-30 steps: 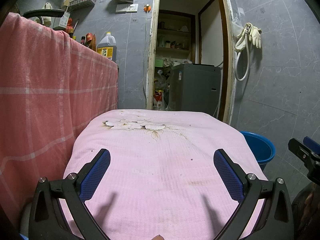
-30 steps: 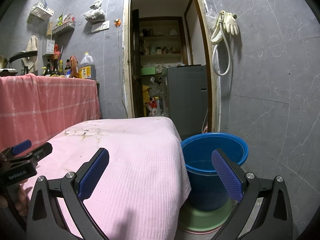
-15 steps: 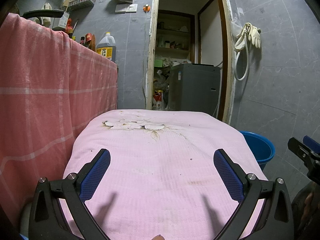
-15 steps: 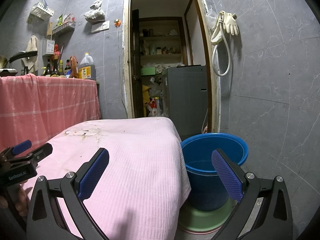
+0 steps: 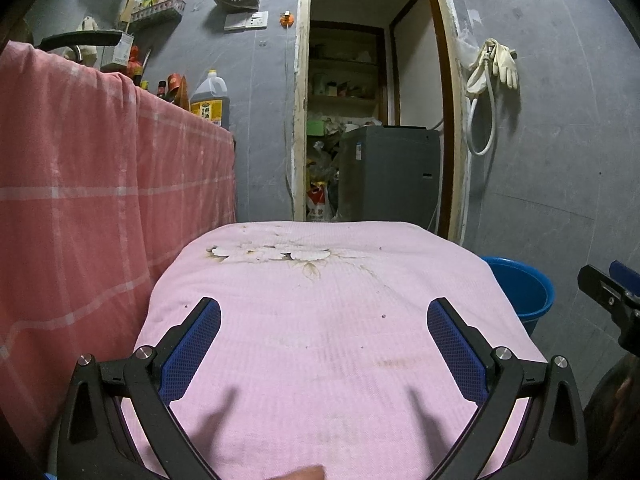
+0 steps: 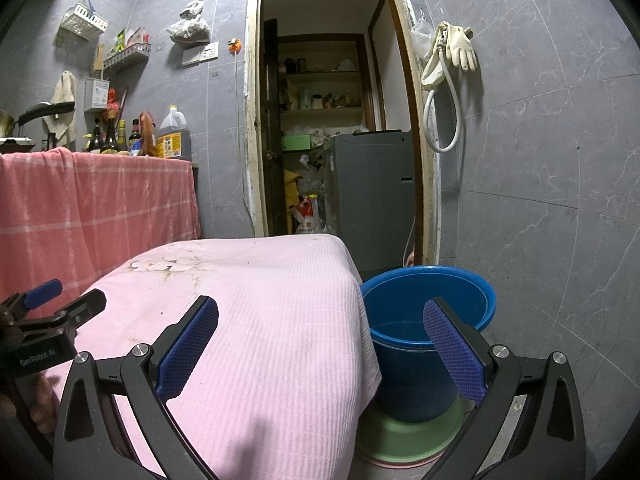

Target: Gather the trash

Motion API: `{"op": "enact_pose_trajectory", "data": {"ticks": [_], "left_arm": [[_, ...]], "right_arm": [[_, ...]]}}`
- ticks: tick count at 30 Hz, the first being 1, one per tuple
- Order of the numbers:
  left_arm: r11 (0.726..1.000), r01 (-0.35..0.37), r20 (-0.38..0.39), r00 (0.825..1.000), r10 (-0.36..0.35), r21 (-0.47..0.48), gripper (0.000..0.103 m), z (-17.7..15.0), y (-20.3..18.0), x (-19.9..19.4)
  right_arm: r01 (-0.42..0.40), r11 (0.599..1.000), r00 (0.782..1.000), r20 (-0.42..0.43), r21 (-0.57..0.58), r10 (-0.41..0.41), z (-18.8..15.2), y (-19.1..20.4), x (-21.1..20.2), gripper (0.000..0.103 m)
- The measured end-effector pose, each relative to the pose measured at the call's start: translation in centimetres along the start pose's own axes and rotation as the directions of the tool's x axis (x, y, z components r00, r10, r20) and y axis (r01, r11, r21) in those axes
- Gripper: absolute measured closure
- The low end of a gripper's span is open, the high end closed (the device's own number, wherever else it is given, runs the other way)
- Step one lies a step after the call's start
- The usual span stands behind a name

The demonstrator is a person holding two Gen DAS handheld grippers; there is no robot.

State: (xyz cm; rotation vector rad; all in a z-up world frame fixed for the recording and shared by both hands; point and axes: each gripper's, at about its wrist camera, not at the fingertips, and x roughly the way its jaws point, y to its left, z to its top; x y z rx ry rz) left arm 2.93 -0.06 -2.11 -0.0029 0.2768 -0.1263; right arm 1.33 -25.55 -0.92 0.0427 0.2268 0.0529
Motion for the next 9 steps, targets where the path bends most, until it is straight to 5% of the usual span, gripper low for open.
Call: {"op": "enact_pose_trajectory", "data": {"ticks": [9], "left_arm": [[1.0,-0.001,-0.007,1.0,0.001,-0.014,0.002,-0.07,0.54,0.33]], "right_arm": [[0.001,1.0,1.0,-0.001,0.0,-0.001,-0.01,0.05,-0.07,0.0]]}}
